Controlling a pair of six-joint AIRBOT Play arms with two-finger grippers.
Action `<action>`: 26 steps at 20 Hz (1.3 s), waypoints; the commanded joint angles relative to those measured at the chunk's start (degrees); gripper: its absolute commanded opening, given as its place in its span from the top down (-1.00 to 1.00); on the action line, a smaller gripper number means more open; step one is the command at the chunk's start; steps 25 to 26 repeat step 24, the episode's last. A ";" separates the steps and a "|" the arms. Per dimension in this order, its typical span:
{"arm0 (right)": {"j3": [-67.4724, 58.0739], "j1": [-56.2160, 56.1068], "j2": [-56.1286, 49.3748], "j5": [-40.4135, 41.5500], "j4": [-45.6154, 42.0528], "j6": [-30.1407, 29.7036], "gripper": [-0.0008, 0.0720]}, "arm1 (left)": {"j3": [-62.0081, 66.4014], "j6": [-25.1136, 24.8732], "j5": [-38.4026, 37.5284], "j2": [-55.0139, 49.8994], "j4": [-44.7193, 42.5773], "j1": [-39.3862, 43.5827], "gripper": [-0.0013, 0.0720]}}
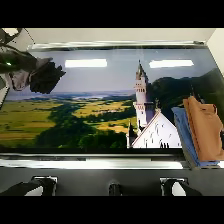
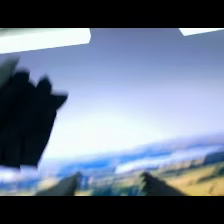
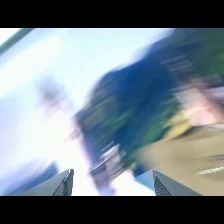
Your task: Fold the shirts.
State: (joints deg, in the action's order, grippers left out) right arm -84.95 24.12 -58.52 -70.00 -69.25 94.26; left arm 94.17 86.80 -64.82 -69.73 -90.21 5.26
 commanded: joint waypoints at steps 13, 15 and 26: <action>13.97 -40.13 -11.80 -8.68 -14.38 14.86 -0.61 | -38.36 17.18 -1.33 14.58 4.13 2.32 -0.70; 13.97 -40.13 -11.80 -8.72 -14.38 14.86 -0.61 | -38.36 17.18 -1.31 14.47 4.13 2.32 -0.70; 13.97 -40.13 -11.80 -8.72 -14.38 14.86 -0.61 | -38.36 17.18 -1.31 14.47 4.13 2.32 -0.70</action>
